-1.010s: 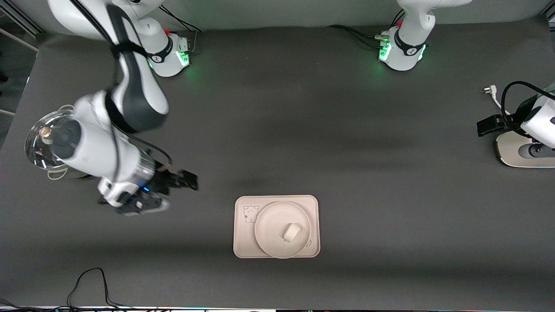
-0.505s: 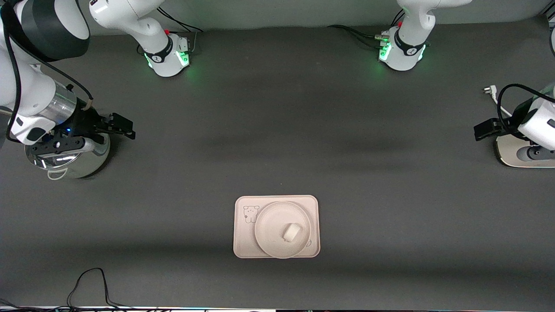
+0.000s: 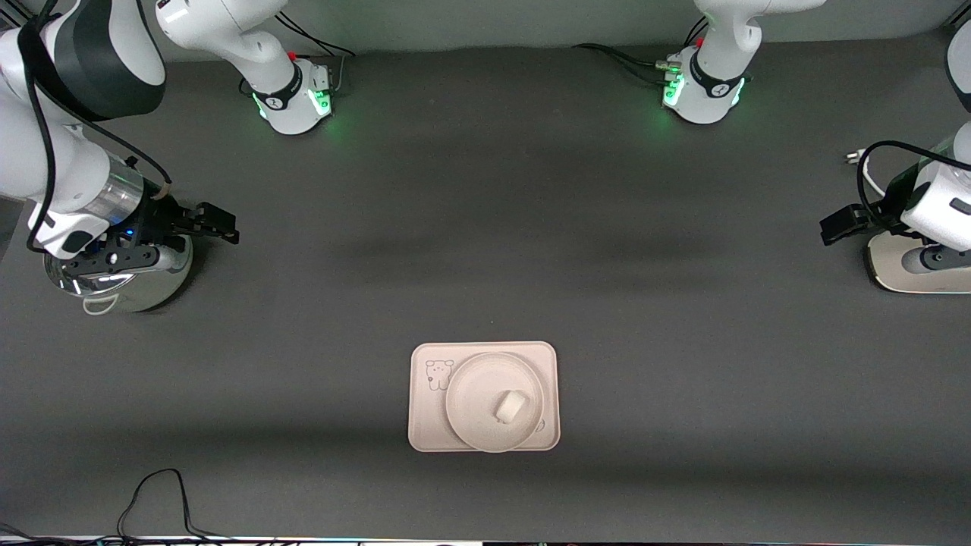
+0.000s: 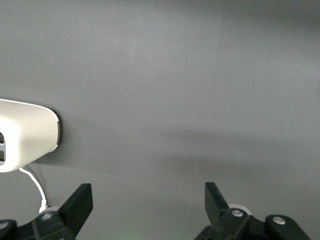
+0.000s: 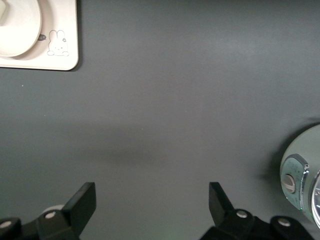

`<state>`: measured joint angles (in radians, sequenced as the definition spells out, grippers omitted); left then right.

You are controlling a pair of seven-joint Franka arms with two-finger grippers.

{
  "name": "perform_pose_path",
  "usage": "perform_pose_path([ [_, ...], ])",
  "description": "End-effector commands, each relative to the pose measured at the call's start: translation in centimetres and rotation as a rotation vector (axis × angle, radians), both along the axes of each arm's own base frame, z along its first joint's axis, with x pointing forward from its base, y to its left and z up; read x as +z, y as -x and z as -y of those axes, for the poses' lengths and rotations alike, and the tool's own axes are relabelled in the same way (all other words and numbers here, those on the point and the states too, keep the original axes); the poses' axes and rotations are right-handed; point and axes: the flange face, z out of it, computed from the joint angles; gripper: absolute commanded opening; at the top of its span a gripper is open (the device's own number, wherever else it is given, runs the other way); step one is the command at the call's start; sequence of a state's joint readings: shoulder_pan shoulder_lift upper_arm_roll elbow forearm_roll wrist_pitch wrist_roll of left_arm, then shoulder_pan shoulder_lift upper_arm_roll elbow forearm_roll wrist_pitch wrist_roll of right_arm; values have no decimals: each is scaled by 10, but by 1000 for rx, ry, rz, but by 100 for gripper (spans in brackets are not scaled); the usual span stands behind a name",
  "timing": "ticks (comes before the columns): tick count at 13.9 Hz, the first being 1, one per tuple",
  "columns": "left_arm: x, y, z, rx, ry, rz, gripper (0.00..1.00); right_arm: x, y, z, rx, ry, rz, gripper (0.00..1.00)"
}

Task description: Place bun in plate and plate on tray

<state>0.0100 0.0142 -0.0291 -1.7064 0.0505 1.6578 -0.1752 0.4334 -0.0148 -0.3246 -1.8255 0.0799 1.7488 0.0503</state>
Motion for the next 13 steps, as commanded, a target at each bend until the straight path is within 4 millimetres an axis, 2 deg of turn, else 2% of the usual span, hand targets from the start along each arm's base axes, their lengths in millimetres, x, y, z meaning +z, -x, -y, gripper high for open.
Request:
perform_pose_path([
  [1,6,6,1,26,7,10,100,15,8,11,5,37,25,100],
  [4,10,1,-1,30,8,10,100,16,13,19,8,52,26,100],
  [10,11,-1,0,27,8,12,100,18,17,-2,41,55,28,100],
  [13,10,1,-1,21,8,-4,100,18,17,-3,44,54,30,100],
])
